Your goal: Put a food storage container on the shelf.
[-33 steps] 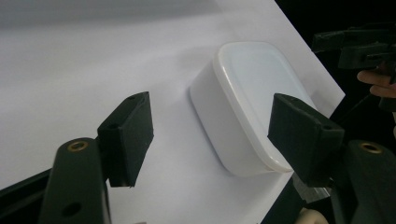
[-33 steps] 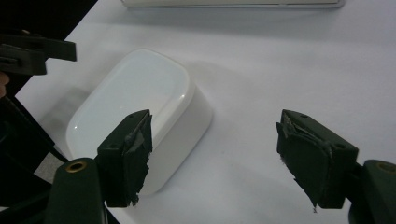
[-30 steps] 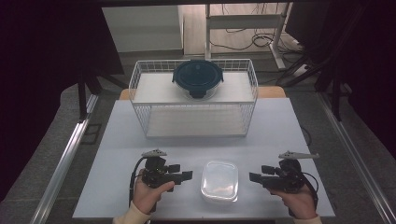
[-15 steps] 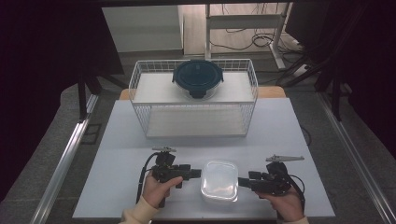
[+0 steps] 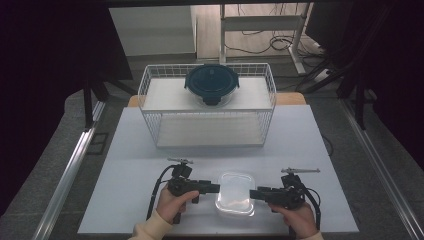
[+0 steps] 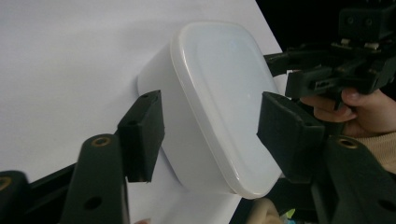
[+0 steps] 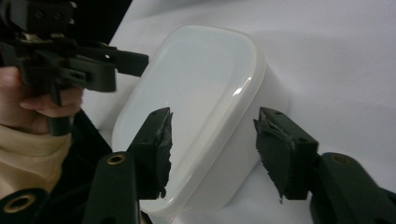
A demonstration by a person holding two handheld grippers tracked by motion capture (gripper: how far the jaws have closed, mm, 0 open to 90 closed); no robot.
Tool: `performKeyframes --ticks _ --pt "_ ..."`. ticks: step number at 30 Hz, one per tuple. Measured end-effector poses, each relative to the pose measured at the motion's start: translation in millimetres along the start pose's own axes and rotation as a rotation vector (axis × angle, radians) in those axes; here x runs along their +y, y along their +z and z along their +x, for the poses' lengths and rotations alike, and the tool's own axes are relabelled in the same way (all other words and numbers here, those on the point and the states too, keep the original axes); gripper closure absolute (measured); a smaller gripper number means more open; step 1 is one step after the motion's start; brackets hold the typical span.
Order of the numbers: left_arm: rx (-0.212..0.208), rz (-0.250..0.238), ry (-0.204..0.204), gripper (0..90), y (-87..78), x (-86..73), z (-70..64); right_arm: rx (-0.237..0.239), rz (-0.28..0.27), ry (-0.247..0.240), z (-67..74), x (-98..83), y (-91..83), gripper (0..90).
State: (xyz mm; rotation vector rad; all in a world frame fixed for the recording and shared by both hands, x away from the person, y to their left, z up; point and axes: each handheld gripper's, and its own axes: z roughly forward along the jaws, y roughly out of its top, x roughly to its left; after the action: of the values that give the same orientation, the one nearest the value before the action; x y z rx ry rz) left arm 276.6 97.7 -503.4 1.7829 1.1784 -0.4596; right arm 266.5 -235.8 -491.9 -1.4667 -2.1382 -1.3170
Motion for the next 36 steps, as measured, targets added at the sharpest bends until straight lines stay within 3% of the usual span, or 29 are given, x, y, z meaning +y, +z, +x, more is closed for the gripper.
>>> performKeyframes --ticks 2,4,8,14,19,24,36 --pt "-0.007 0.001 -0.019 44.5 3.4 -1.0 1.1 0.017 0.000 0.012 -1.5 -0.9 1.1 50.0" --pt "-0.067 0.015 -0.057 50.0 6.7 -2.7 7.7 0.039 0.003 0.038 -3.7 -2.0 2.4 55.4" --pt "-0.036 0.018 -0.051 60.0 10.3 -3.8 4.9 0.049 0.002 0.074 -6.7 -3.1 2.7 64.7" --pt "-0.048 -0.008 -0.041 69.8 4.5 -5.0 2.9 0.088 -0.011 0.125 -10.0 -4.0 -1.3 70.0" --pt "-0.075 -0.020 -0.047 73.7 -0.3 -7.6 1.1 0.096 -0.017 0.109 -7.1 -3.9 -5.8 73.6" --pt "-0.088 -0.043 -0.018 79.9 -8.1 -9.9 -6.0 0.096 -0.028 0.080 -2.0 -3.1 -11.9 78.7" --pt "-0.060 -0.062 0.029 80.9 -15.3 -10.6 -16.7 0.084 -0.045 0.008 6.9 -0.7 -16.3 79.9"
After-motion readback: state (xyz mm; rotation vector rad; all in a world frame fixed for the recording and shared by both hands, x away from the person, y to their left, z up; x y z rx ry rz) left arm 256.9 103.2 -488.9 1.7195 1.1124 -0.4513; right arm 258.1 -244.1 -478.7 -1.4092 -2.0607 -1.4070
